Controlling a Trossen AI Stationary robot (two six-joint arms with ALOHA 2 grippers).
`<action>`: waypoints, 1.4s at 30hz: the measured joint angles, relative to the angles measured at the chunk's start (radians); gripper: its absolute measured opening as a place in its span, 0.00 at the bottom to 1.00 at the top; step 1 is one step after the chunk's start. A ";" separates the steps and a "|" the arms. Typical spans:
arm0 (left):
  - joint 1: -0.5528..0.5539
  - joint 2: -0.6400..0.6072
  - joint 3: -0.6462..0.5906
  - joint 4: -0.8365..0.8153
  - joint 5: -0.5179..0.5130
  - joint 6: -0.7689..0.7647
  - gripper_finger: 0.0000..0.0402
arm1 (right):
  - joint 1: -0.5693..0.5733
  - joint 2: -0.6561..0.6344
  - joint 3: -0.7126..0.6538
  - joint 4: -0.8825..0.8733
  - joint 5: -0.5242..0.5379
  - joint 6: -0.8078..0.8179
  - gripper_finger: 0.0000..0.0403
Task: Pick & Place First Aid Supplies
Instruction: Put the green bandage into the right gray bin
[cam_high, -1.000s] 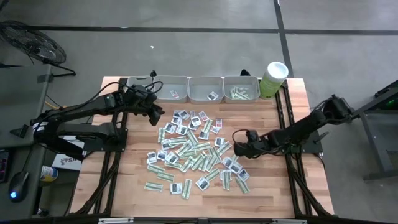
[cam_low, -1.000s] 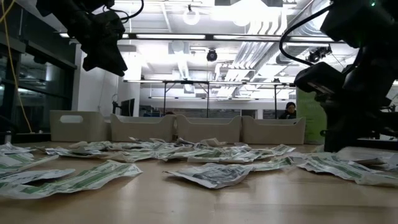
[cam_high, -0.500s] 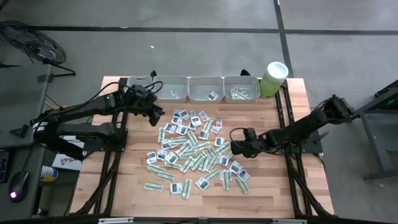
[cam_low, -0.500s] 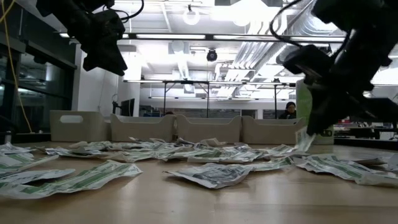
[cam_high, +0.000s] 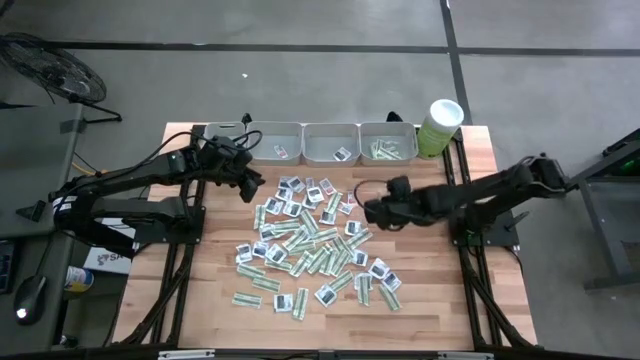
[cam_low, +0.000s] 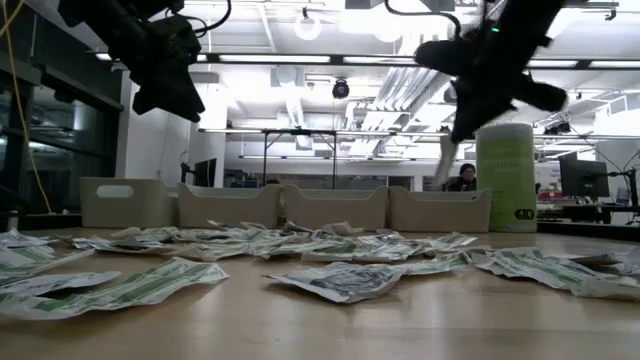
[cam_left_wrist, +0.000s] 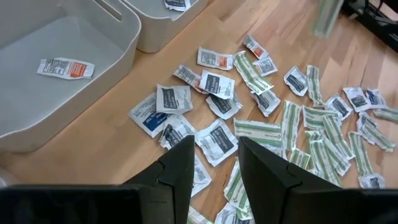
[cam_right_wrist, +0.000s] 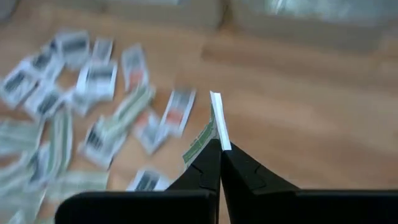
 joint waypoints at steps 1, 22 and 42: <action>0.000 0.000 0.000 0.000 0.000 -0.003 0.31 | -0.021 0.000 0.019 -0.017 0.024 -0.026 0.00; 0.000 0.000 0.000 0.002 -0.075 -0.065 0.31 | -0.532 0.053 0.059 0.087 0.120 -0.408 0.00; 0.000 0.000 0.000 0.002 -0.091 -0.111 0.31 | -0.656 0.256 0.059 0.316 0.025 -0.504 0.02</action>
